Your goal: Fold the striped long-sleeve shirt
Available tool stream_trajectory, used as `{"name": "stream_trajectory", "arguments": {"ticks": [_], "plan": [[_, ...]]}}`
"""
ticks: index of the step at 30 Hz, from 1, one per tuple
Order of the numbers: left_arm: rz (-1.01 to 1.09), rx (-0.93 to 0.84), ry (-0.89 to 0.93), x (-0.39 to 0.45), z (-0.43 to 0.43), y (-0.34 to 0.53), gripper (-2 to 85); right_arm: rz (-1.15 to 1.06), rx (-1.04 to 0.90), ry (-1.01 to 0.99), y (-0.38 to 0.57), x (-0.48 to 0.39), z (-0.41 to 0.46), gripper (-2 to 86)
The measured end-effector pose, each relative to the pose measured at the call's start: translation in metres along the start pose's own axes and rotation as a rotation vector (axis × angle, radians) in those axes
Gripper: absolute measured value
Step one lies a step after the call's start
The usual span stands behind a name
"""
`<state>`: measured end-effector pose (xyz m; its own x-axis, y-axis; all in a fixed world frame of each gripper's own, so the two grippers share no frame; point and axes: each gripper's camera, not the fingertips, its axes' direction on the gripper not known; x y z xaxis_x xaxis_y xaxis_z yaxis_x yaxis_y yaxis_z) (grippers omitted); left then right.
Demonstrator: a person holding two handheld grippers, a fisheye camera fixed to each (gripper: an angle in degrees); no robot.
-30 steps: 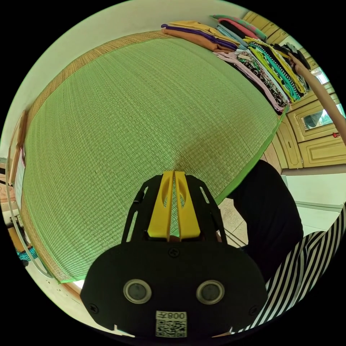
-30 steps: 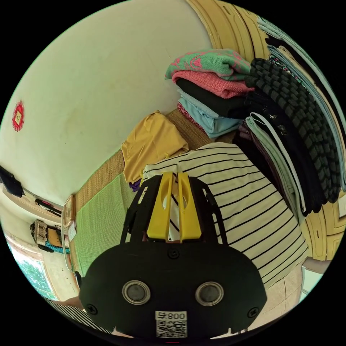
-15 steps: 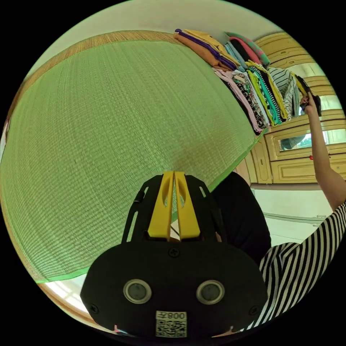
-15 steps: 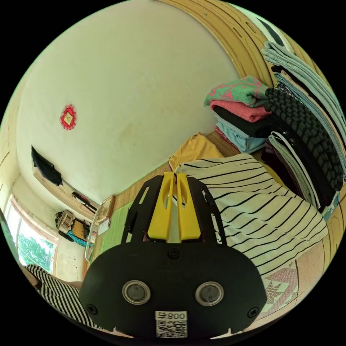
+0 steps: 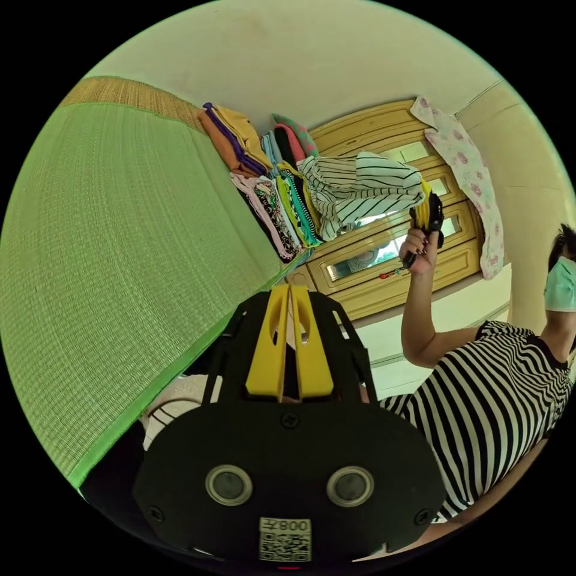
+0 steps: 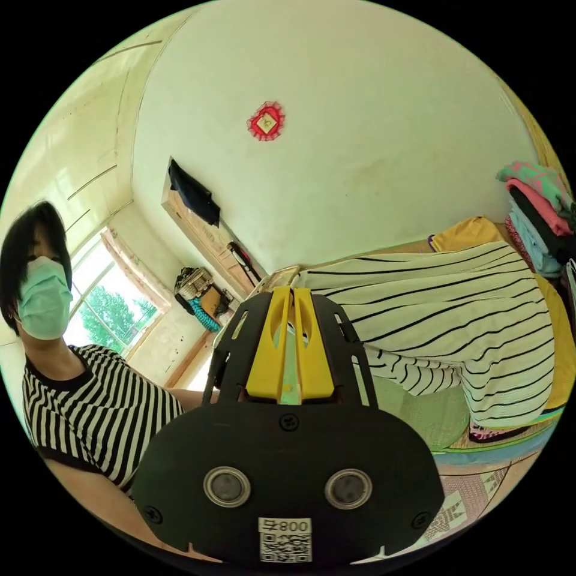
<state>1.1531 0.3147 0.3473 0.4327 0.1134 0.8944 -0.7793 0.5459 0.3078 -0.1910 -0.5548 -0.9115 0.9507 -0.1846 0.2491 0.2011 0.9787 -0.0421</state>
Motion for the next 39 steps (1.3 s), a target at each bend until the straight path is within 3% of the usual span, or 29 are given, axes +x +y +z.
{"name": "stream_trajectory", "arguments": {"ticks": [4, 11, 17, 26, 39], "plan": [[-0.01, 0.07, 0.064, -0.02, -0.041, 0.027, 1.9, -0.015, -0.143, -0.063, 0.033, -0.039, 0.039, 0.6], [-0.152, 0.124, 0.123, -0.083, -0.088, 0.095, 4.4, 0.144, -0.382, -0.246, 0.109, -0.046, 0.099, 0.5], [-0.218, 0.134, 0.154, -0.123, -0.092, 0.109, 5.9, 0.182, -0.433, -0.34, 0.13, -0.051, 0.095, 0.5], [-0.206, 0.058, 0.146, -0.161, -0.061, -0.003, 8.5, 0.172, -0.445, -0.311, 0.139, -0.057, 0.06, 0.4], [-0.203, -0.198, -0.182, -0.183, 0.02, -0.162, 9.5, 0.253, -0.363, -0.272, 0.157, -0.043, -0.006, 0.4]]}}
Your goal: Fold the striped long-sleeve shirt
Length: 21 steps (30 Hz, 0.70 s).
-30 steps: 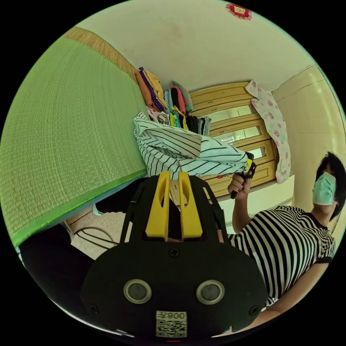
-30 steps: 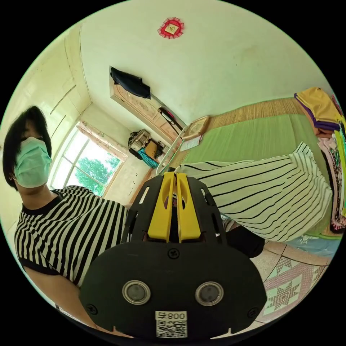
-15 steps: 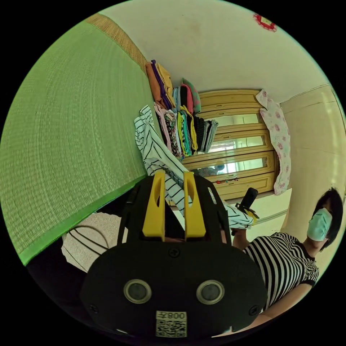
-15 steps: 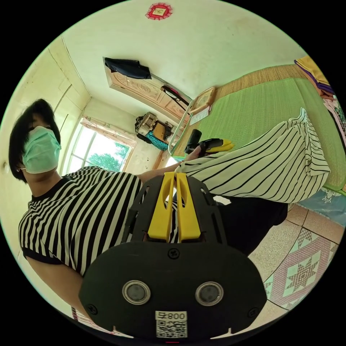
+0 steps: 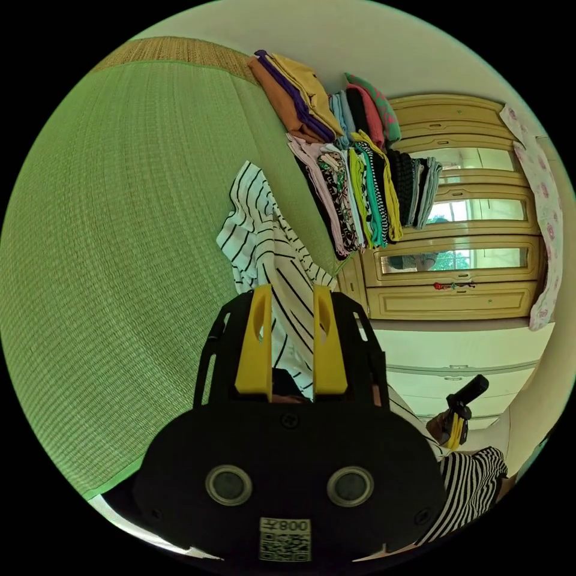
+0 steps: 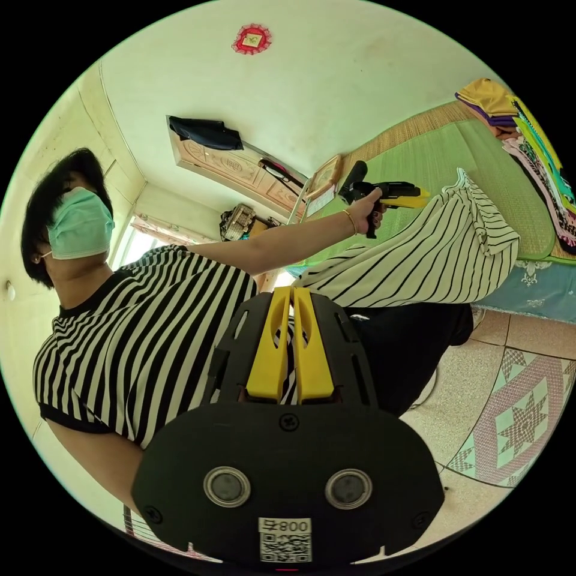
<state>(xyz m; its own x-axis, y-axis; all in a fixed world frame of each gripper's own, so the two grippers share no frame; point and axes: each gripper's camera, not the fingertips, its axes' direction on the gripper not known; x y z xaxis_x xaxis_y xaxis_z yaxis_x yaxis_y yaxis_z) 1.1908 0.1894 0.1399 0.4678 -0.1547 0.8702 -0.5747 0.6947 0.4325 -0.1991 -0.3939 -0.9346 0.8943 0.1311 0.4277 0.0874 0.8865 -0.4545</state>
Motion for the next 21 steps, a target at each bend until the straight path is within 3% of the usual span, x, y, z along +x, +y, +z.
{"name": "stream_trajectory", "arguments": {"ticks": [5, 10, 16, 21], "plan": [[-0.03, -0.081, -0.143, -0.012, 0.012, -0.03, 7.6, 0.023, 0.035, -0.006, 0.009, 0.005, -0.02, 0.4], [-0.043, -0.105, -0.154, -0.037, 0.0, -0.033, 2.6, 0.036, 0.059, -0.022, 0.013, 0.013, -0.034, 0.4], [-0.067, 0.016, 0.042, -0.082, -0.071, -0.009, 1.2, 0.011, 0.062, -0.035, 0.008, 0.014, -0.045, 0.3], [-0.024, 0.176, 0.208, -0.113, -0.178, 0.041, 1.0, -0.034, 0.094, 0.012, 0.004, 0.006, -0.067, 0.3]]}}
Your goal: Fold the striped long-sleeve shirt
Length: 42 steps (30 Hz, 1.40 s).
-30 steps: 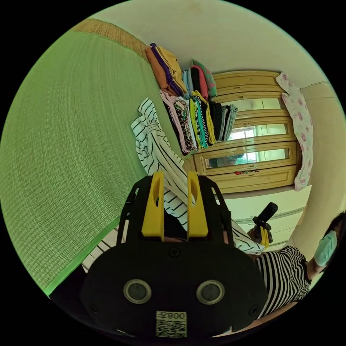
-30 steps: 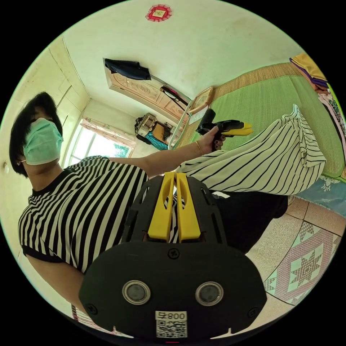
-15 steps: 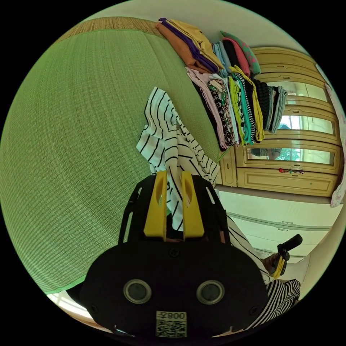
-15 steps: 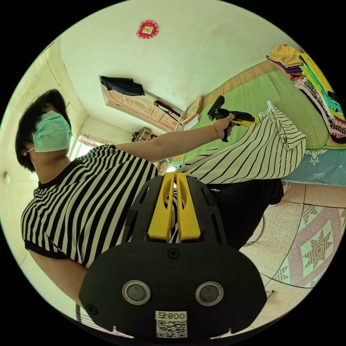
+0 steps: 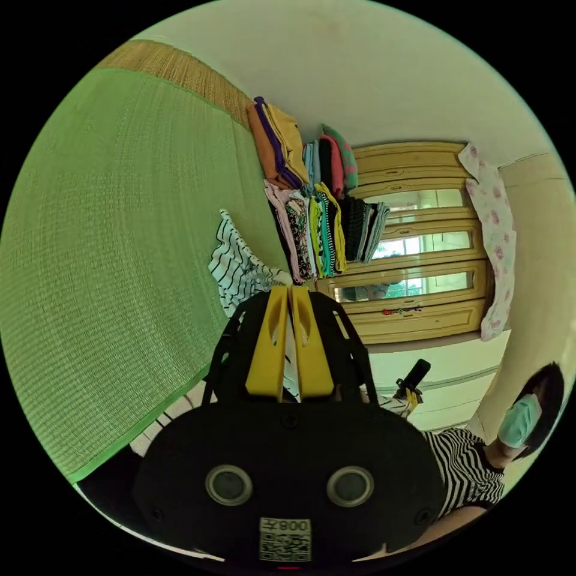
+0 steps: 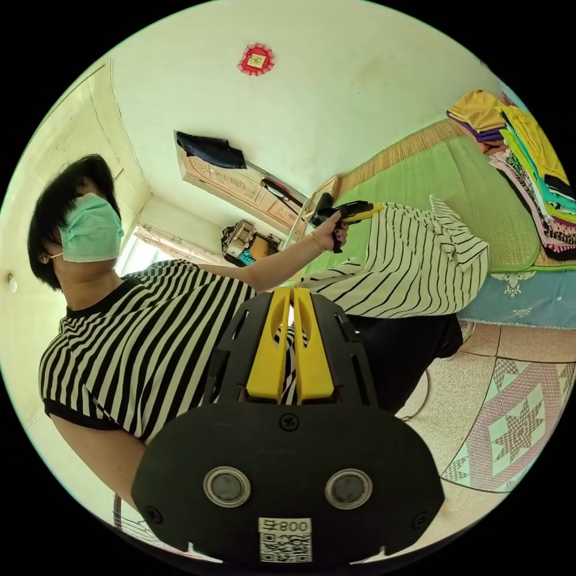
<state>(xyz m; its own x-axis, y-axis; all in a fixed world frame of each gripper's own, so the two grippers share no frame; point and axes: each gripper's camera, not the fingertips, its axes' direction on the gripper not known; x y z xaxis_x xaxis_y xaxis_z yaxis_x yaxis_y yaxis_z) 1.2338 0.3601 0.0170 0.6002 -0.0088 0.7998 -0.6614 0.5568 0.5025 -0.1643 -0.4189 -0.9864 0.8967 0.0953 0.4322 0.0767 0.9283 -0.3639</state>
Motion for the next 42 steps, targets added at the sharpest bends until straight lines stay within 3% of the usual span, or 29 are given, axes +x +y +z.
{"name": "stream_trajectory", "arguments": {"ticks": [10, 14, 27, 42], "plan": [[0.1, 0.407, 0.286, -0.007, -0.247, 0.111, 0.9, -0.186, 0.125, 0.19, -0.018, -0.047, -0.057, 0.2], [0.234, 0.562, 0.351, 0.011, -0.347, 0.17, 0.9, -0.271, 0.185, 0.203, -0.027, -0.068, -0.068, 0.2], [0.622, 0.735, 0.276, 0.11, -0.555, 0.334, 0.9, -0.535, 0.384, 0.24, -0.026, -0.156, -0.119, 0.1], [0.88, 0.834, 0.152, 0.171, -0.672, 0.464, 0.9, -0.693, 0.523, 0.257, 0.01, -0.216, -0.178, 0.1]]}}
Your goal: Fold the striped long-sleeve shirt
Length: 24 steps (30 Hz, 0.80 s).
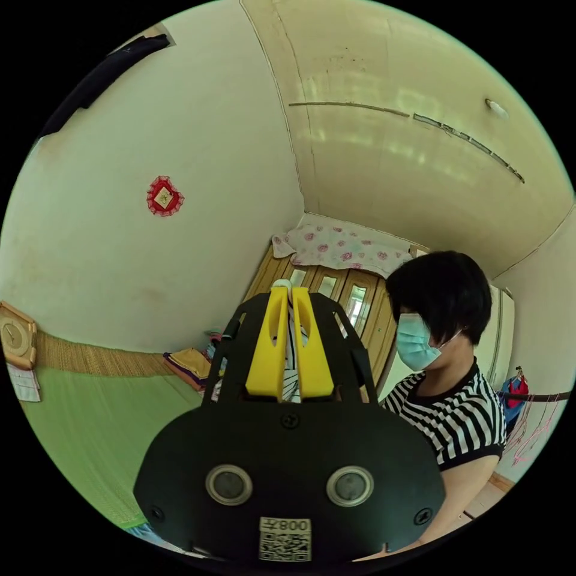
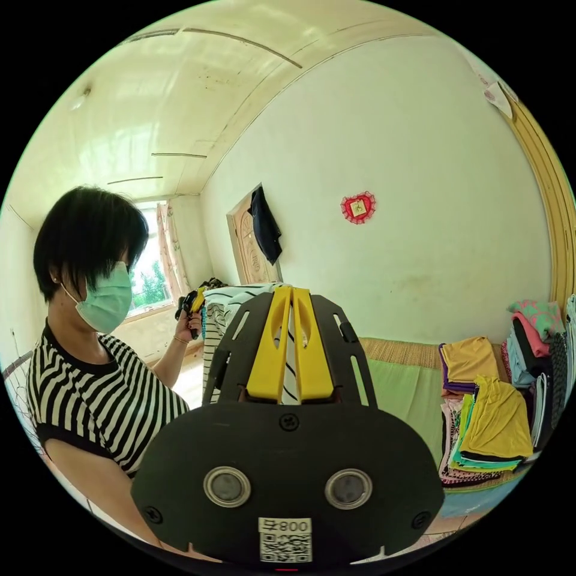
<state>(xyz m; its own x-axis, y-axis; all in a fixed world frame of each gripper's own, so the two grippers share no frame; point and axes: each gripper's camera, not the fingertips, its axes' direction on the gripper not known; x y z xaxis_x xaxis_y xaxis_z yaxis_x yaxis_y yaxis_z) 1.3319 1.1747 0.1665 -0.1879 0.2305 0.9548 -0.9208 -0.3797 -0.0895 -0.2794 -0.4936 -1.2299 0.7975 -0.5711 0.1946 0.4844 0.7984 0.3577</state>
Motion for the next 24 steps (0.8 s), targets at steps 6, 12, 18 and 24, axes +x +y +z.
{"name": "stream_trajectory", "arguments": {"ticks": [6, 12, 18, 24], "plan": [[0.172, 0.03, -0.031, 0.062, -0.041, -0.019, 0.9, -0.09, 0.068, 0.003, -0.011, -0.026, -0.029, 0.1], [0.306, 0.068, -0.049, 0.114, -0.075, -0.02, 0.9, -0.157, 0.112, -0.012, -0.014, -0.044, -0.048, 0.1], [0.401, 0.124, -0.077, 0.15, -0.105, 0.0, 1.0, -0.186, 0.137, -0.04, -0.007, -0.052, -0.056, 0.1], [0.427, 0.147, -0.087, 0.161, -0.122, 0.031, 1.0, -0.22, 0.149, -0.043, -0.001, -0.058, -0.055, 0.1]]}}
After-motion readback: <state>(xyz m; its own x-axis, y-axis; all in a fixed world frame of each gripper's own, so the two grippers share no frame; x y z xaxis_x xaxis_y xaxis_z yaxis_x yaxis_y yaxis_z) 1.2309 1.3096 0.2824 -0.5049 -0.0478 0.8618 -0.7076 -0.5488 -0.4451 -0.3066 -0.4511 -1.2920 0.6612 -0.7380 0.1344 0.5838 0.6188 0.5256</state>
